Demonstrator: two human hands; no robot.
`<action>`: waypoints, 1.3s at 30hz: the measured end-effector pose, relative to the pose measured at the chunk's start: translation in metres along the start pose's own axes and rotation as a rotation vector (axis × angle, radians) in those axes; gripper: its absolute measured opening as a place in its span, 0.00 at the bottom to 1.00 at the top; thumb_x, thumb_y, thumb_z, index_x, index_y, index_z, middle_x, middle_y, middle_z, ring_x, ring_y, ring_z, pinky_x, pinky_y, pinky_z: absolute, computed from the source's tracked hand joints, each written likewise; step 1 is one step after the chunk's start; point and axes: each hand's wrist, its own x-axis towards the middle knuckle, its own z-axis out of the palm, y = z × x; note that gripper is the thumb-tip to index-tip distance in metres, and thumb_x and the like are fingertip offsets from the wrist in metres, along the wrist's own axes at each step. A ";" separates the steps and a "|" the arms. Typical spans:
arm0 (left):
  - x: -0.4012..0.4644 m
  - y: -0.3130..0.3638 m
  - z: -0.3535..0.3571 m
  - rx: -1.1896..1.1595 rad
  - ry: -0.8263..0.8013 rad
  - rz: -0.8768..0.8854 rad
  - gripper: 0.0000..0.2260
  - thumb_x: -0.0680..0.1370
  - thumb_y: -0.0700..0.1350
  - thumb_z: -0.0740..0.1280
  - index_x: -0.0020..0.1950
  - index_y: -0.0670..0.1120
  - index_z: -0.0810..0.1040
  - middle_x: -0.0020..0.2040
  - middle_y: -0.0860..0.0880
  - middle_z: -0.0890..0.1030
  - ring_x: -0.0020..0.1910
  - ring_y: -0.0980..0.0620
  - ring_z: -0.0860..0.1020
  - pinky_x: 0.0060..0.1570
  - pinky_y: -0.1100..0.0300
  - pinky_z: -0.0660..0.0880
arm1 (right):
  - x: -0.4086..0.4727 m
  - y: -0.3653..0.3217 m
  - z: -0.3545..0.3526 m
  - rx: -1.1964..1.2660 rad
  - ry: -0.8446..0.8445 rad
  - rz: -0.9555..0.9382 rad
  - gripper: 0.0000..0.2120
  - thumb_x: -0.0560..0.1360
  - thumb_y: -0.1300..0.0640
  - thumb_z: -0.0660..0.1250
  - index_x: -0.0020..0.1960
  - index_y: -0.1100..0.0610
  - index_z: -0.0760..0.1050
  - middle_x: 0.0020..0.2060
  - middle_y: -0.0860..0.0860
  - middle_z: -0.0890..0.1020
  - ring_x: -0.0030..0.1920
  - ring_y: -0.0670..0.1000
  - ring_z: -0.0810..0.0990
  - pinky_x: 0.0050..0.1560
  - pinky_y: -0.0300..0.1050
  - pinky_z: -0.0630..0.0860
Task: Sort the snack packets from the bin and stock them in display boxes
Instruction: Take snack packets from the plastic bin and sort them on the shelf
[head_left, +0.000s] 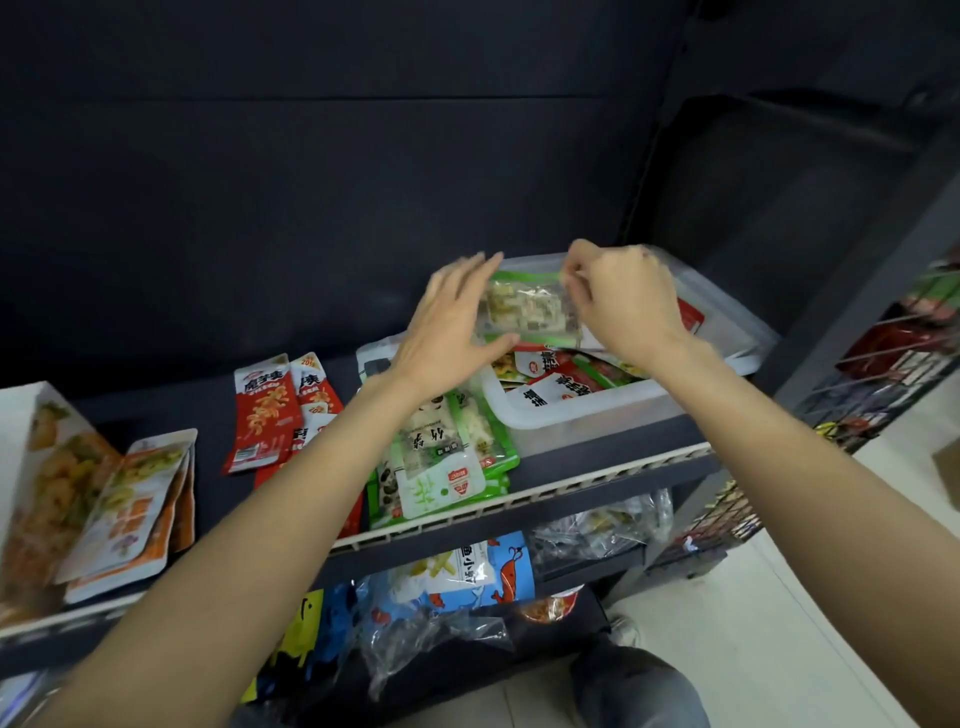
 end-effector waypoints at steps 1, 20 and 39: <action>0.000 0.004 -0.007 0.016 0.049 0.054 0.34 0.74 0.55 0.69 0.76 0.49 0.58 0.75 0.48 0.61 0.75 0.49 0.53 0.73 0.50 0.52 | -0.004 -0.007 -0.011 0.036 0.051 -0.036 0.06 0.78 0.59 0.60 0.52 0.59 0.75 0.41 0.59 0.82 0.43 0.63 0.78 0.43 0.47 0.65; -0.105 -0.038 0.004 -0.827 0.004 -0.763 0.17 0.77 0.36 0.63 0.64 0.48 0.75 0.65 0.47 0.76 0.60 0.50 0.75 0.58 0.58 0.73 | -0.096 -0.165 0.066 0.378 -0.248 0.218 0.27 0.77 0.63 0.60 0.74 0.60 0.57 0.73 0.63 0.60 0.73 0.61 0.59 0.69 0.53 0.61; -0.065 -0.072 0.006 0.259 0.019 -0.281 0.17 0.82 0.52 0.54 0.68 0.49 0.73 0.62 0.46 0.78 0.65 0.44 0.69 0.60 0.51 0.64 | -0.075 -0.113 0.023 0.122 0.014 -0.061 0.07 0.65 0.64 0.71 0.43 0.58 0.81 0.36 0.53 0.83 0.37 0.56 0.81 0.29 0.41 0.72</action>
